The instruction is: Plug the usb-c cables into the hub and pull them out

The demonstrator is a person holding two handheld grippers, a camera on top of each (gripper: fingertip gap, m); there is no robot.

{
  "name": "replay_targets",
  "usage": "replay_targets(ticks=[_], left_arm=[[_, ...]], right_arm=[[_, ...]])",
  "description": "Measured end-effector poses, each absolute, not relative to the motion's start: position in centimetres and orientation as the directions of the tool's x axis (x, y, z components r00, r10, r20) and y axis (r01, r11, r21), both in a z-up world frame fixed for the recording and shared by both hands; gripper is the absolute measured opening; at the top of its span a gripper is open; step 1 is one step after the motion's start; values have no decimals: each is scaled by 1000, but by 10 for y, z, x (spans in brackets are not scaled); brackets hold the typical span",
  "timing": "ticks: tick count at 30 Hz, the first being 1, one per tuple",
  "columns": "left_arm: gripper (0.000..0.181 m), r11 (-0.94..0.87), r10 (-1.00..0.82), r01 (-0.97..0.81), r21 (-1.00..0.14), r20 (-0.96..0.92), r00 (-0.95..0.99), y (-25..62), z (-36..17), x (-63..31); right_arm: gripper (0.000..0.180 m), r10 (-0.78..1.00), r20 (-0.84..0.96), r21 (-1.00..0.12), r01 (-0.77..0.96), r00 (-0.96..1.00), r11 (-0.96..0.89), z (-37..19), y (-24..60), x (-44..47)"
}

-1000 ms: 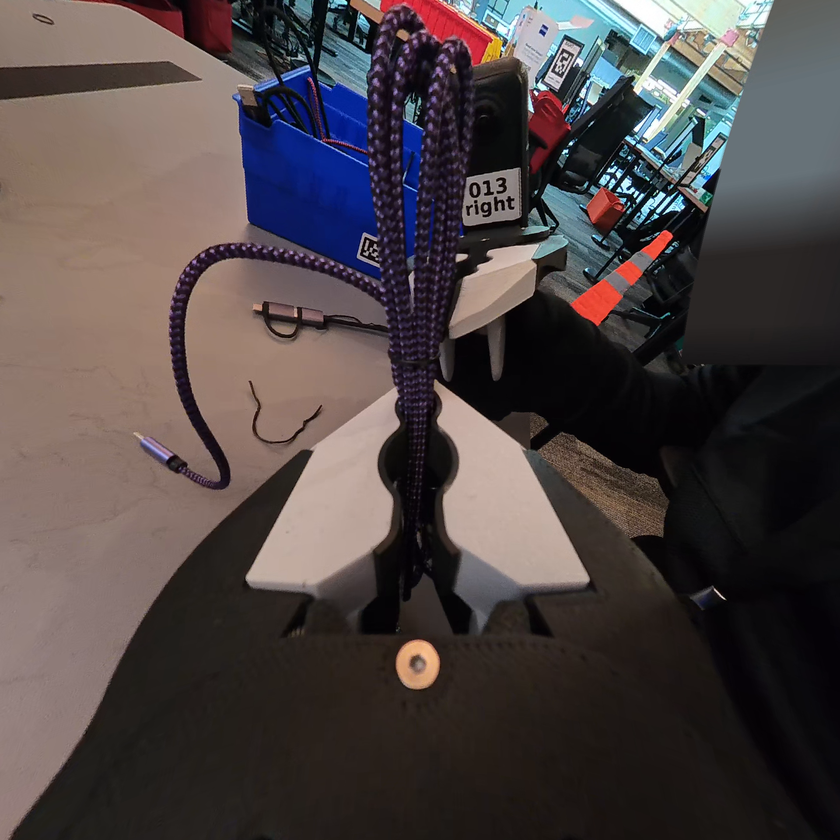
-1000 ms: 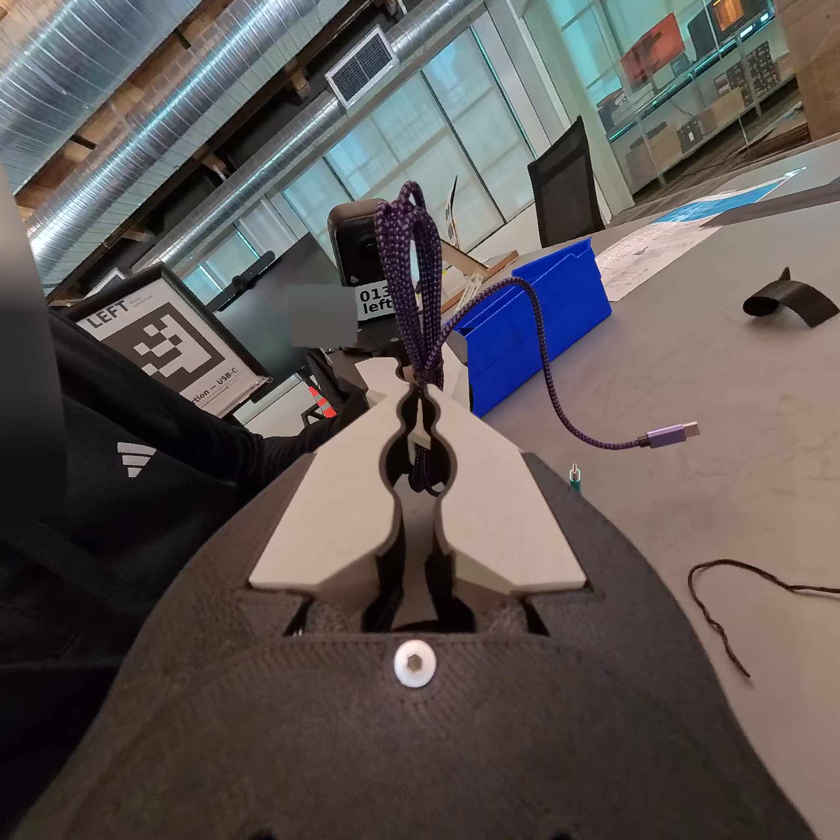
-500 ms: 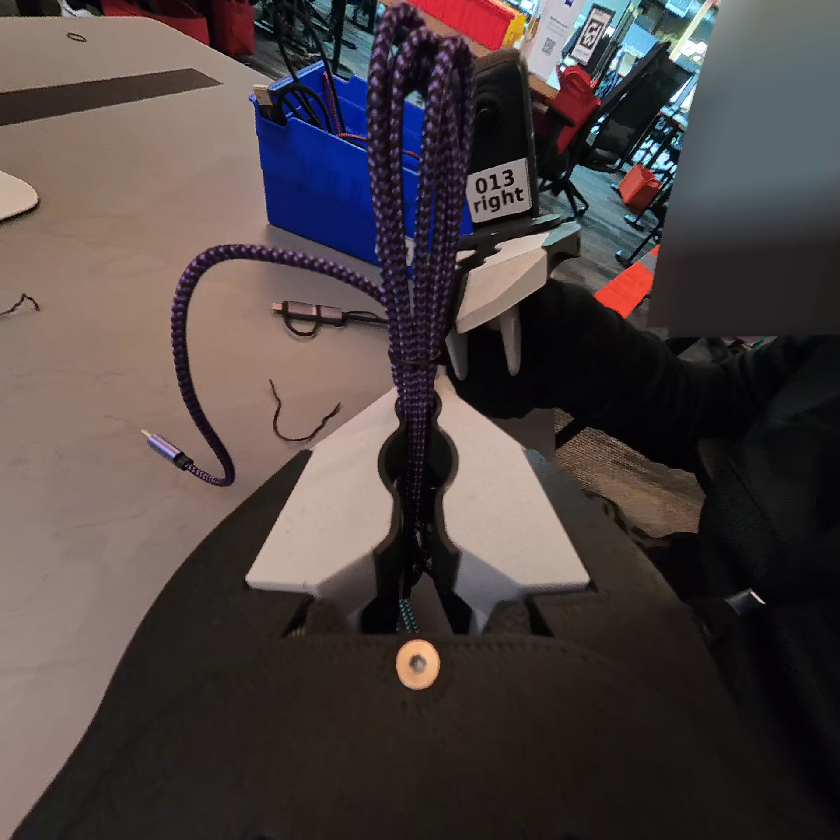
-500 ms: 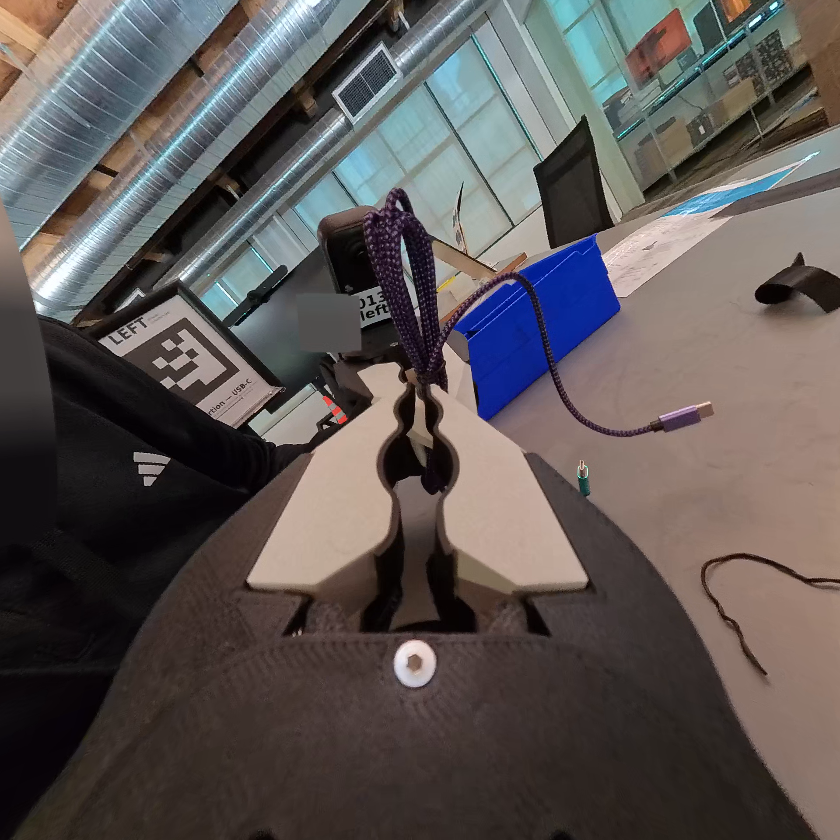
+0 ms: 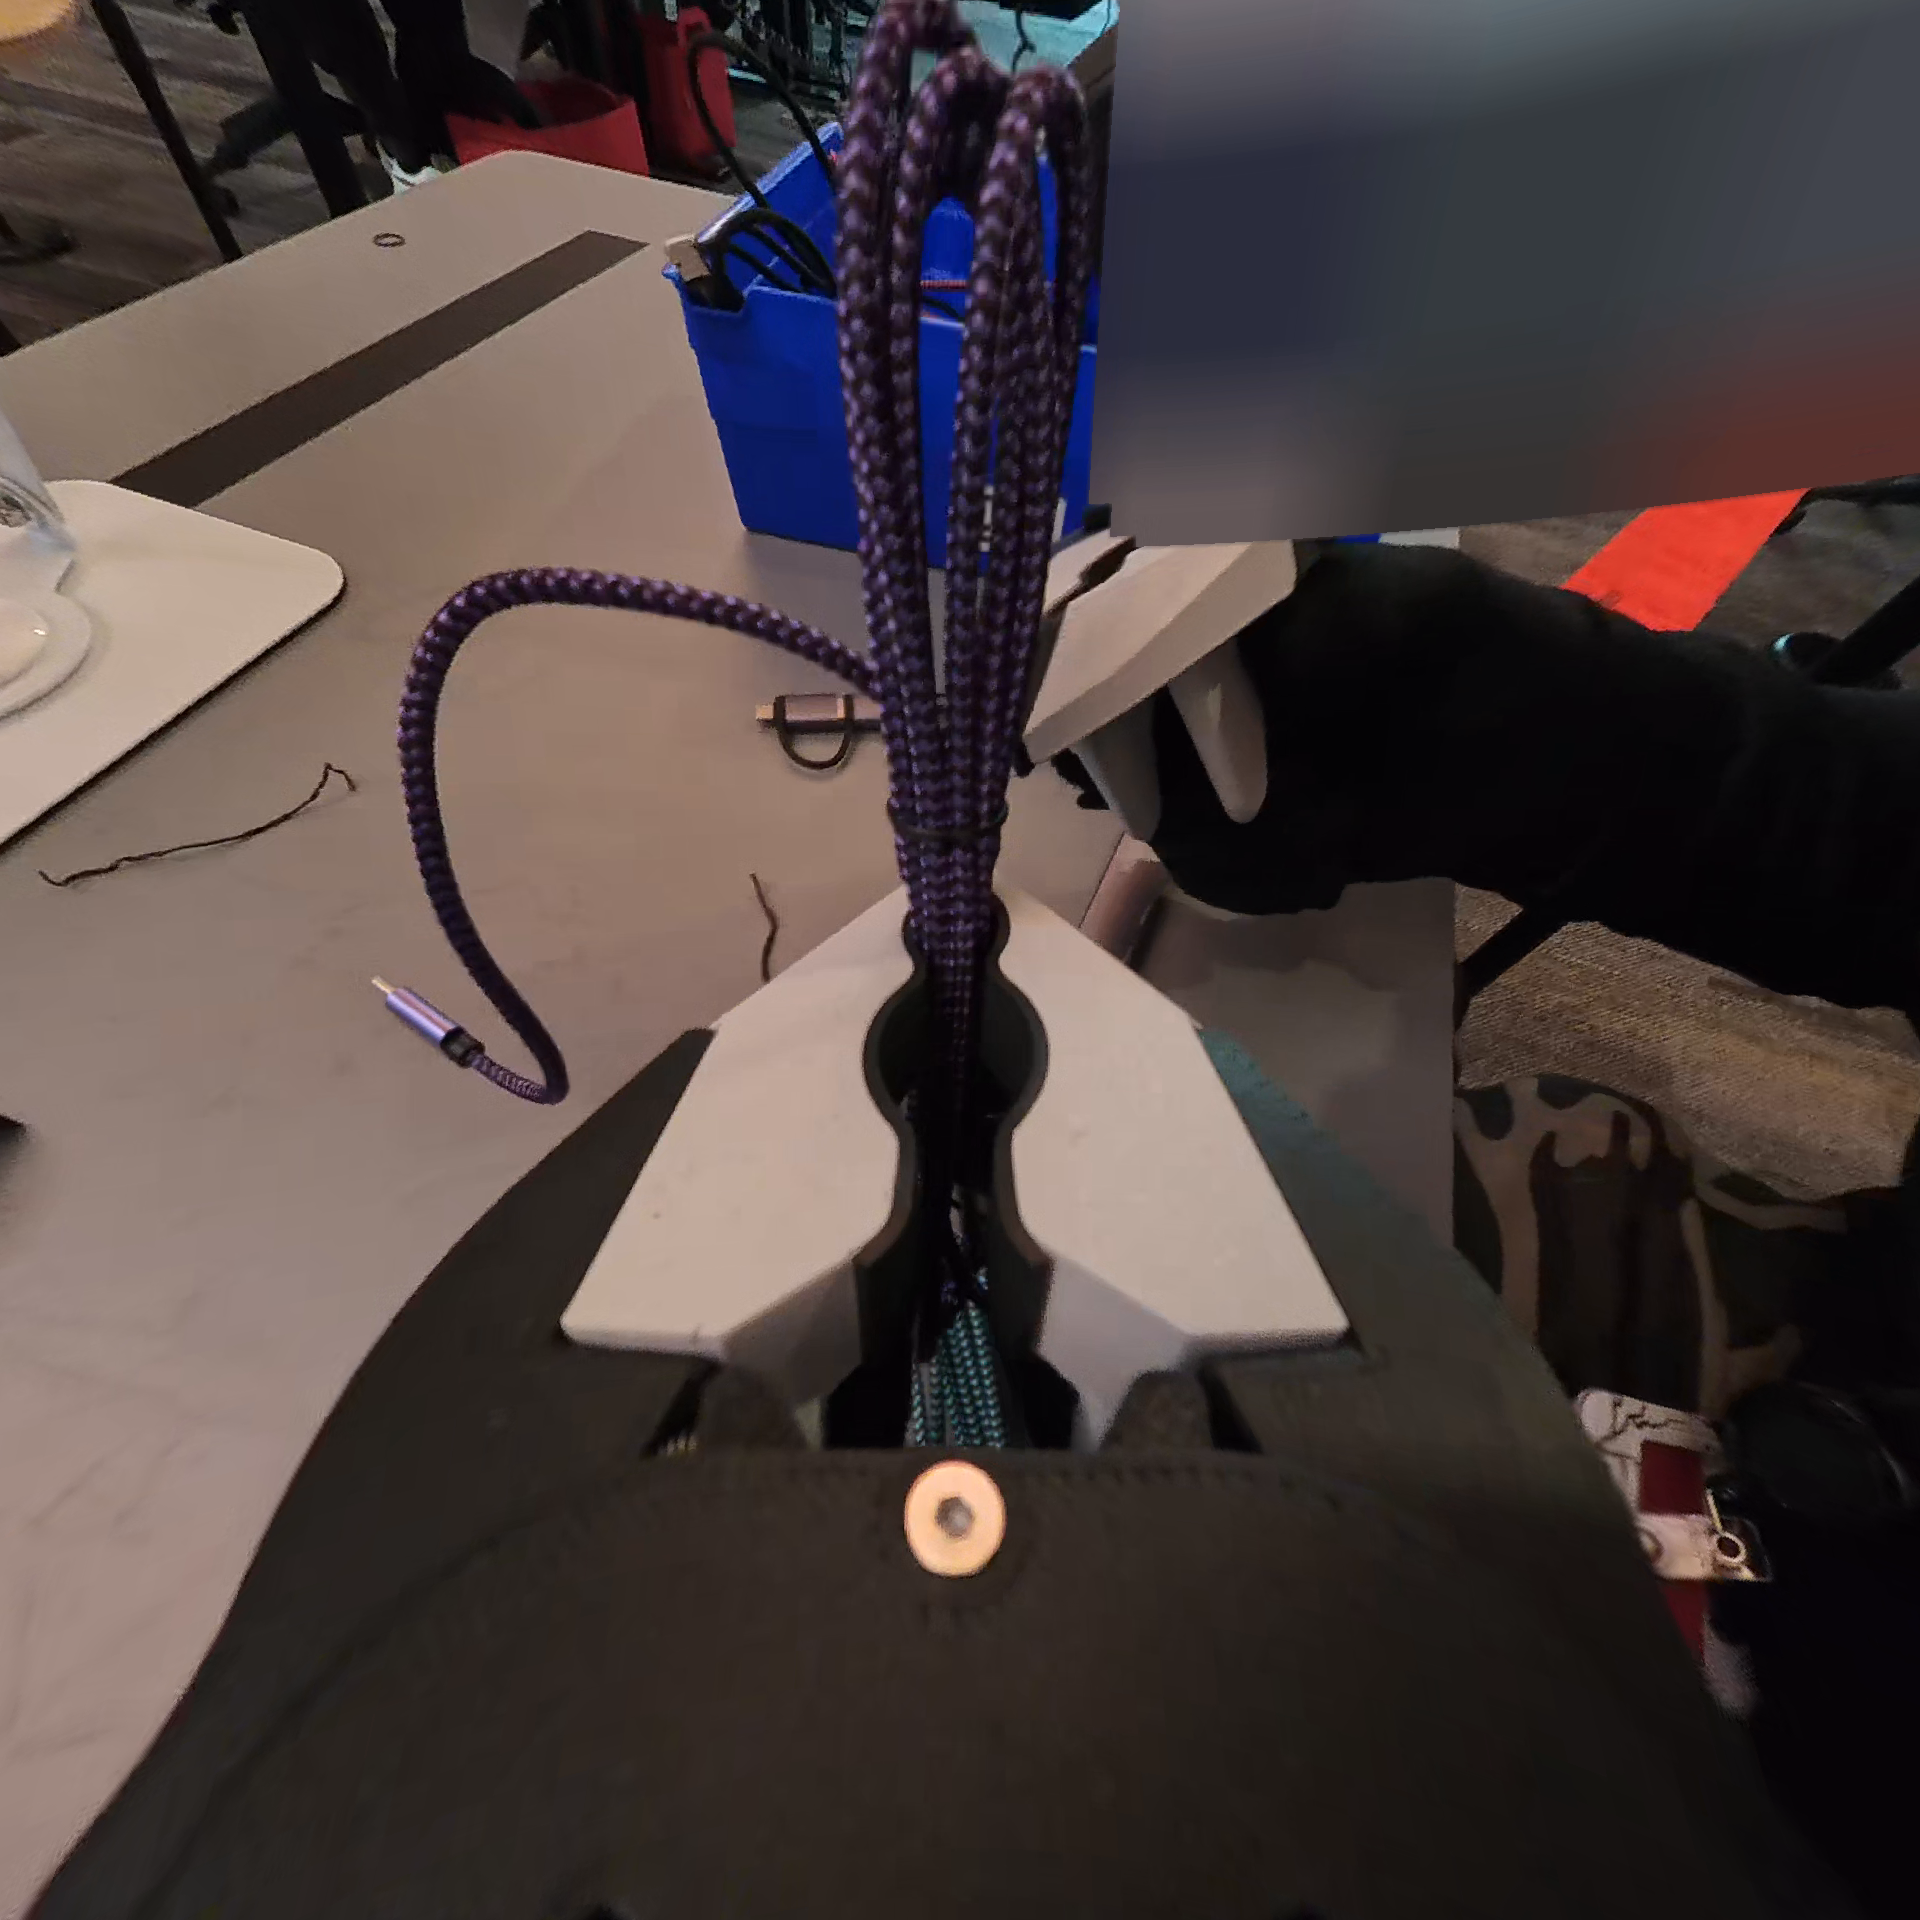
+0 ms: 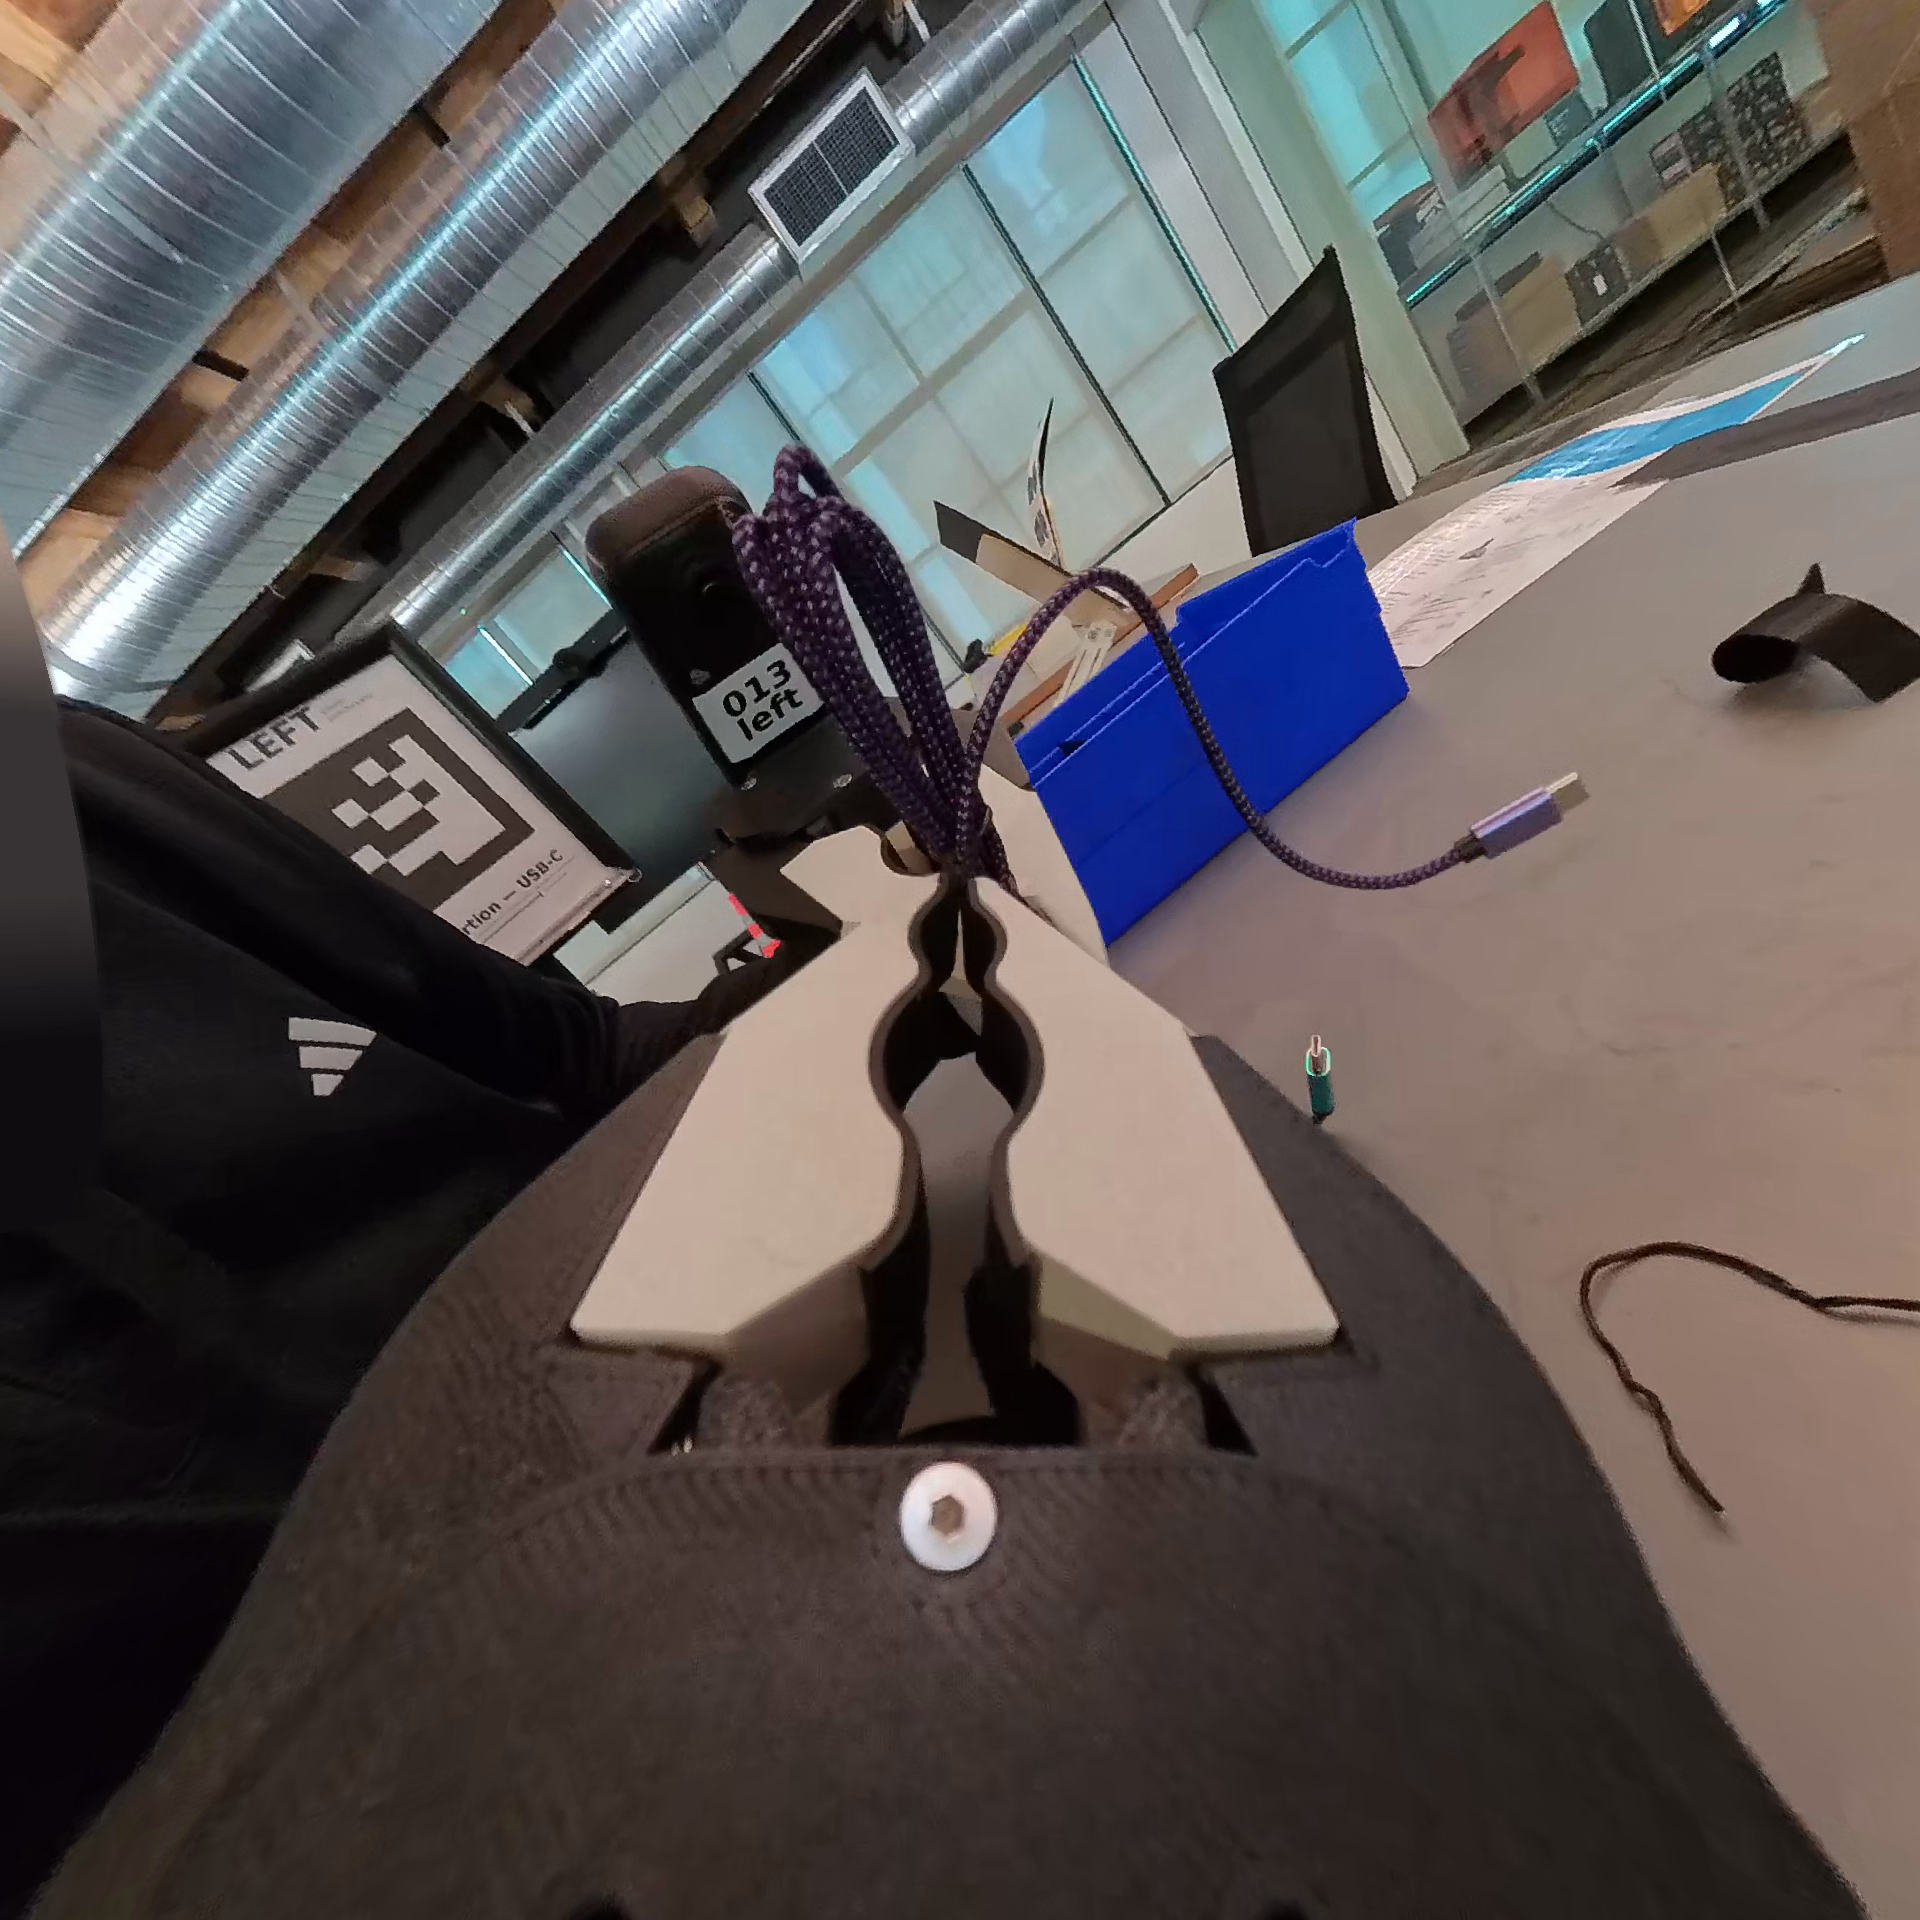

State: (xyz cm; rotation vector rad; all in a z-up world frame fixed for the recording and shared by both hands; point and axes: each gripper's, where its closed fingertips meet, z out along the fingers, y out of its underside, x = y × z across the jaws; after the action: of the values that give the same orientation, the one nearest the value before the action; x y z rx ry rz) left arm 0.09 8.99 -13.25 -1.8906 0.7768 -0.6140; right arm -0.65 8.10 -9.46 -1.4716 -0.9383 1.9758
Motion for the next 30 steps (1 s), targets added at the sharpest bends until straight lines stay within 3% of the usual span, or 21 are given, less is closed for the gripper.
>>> replay_targets(ticks=[14,20,25,30], left_arm=[[0,-490,-749,-2,-872,419,514,79,-121,14],[0,-619,-712,32,-785,578,398,72,-125,17],[0,-641,-728,2,-768,608,317,61,-123,22],[0,-647,-721,26,-762,623,303,61,-121,22]], right_arm=[[0,894,-418,-907,14,-164,-421,-99,86,-10],[0,997,-75,-994,80,0,-74,-101,92,-9],[0,978,208,-970,136,24,203,-101,89,-8],[4,997,21,-997,67,-80,27,-100,88,-6]])
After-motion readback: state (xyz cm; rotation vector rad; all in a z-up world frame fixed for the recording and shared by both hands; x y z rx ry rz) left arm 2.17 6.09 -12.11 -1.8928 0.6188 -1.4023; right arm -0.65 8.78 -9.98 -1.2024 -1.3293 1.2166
